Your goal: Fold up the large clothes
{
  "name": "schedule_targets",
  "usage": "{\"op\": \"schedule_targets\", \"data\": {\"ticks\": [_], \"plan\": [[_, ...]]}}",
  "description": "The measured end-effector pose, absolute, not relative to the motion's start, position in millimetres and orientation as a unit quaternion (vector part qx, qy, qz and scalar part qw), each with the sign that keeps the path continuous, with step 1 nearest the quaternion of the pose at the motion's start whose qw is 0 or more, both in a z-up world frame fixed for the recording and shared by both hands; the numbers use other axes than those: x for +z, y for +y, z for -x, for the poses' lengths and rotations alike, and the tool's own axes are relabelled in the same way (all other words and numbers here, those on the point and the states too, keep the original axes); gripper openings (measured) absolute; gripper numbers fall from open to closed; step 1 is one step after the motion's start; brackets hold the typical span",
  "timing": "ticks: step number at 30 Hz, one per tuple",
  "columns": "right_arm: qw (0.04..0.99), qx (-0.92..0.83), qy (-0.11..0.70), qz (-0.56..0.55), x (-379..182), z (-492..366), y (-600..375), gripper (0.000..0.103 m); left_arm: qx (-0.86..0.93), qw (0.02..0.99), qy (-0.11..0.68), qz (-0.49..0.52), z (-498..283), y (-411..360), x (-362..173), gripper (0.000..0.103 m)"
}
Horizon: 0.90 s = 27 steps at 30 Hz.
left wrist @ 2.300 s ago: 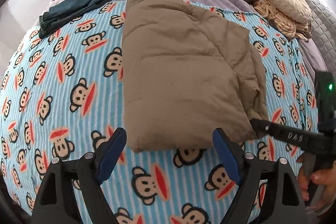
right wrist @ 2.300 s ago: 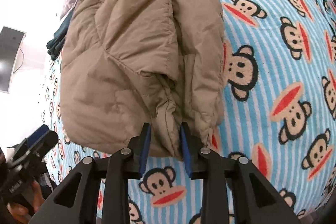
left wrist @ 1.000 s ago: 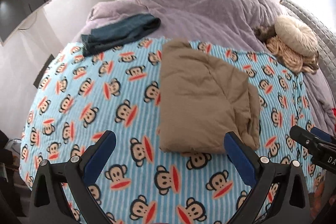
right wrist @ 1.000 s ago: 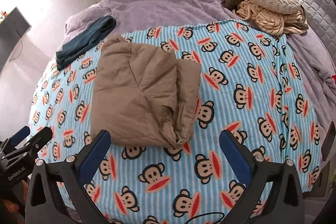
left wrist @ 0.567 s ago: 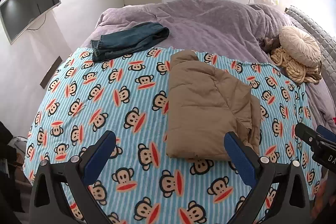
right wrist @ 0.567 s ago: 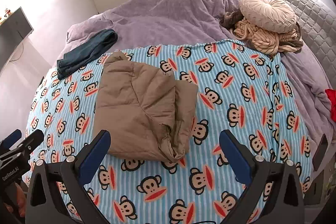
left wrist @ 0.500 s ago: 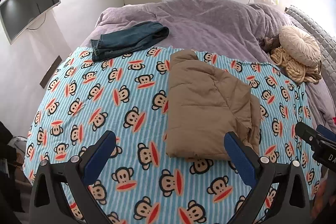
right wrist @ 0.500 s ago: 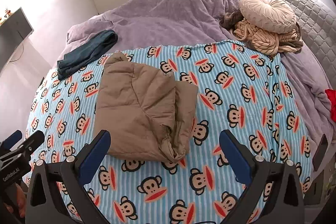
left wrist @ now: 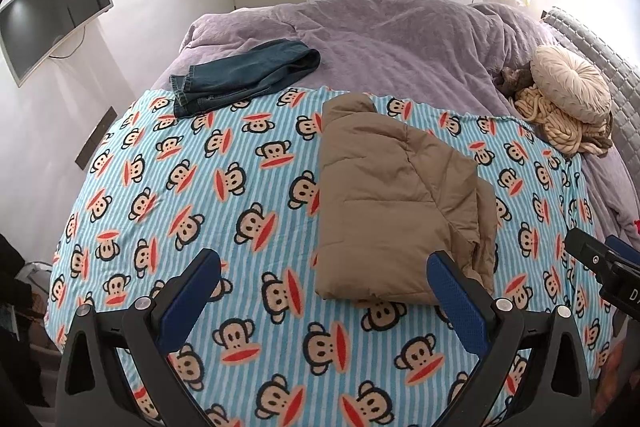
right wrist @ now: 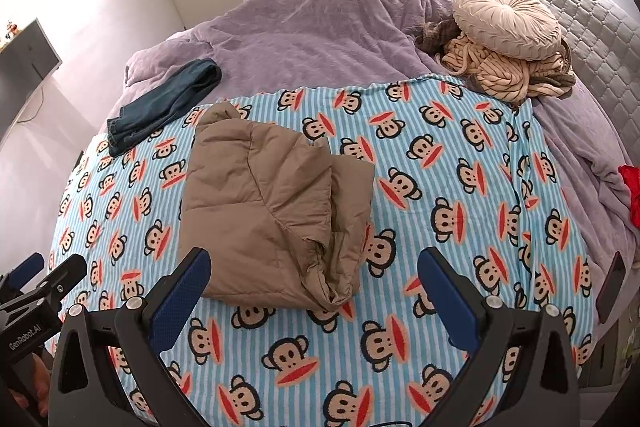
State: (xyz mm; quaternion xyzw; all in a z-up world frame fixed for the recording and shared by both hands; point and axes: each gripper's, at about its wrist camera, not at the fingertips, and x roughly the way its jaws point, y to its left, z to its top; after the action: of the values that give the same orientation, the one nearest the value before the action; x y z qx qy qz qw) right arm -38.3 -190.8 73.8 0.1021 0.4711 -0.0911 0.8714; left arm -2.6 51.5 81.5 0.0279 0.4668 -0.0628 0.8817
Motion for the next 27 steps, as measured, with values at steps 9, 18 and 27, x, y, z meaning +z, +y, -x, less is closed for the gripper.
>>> {"op": "schedule_targets", "data": {"ticks": [9,18,27], "plan": [[0.871,-0.092,0.471,-0.104,73.8,40.0,-189.7,0.103,-0.064,0.881,0.468,-0.027,2.5,51.7,79.7,0.103],[0.87,-0.094,0.471,-0.108,73.9,42.5,-188.0,0.103,-0.065,0.88,0.469,-0.029,0.6,53.4,76.6,0.103],[0.869,-0.097,0.472,-0.11,72.3,45.5,-184.4,0.103,-0.065,0.879,0.471,-0.031,-1.5,53.4,74.4,0.103]]}}
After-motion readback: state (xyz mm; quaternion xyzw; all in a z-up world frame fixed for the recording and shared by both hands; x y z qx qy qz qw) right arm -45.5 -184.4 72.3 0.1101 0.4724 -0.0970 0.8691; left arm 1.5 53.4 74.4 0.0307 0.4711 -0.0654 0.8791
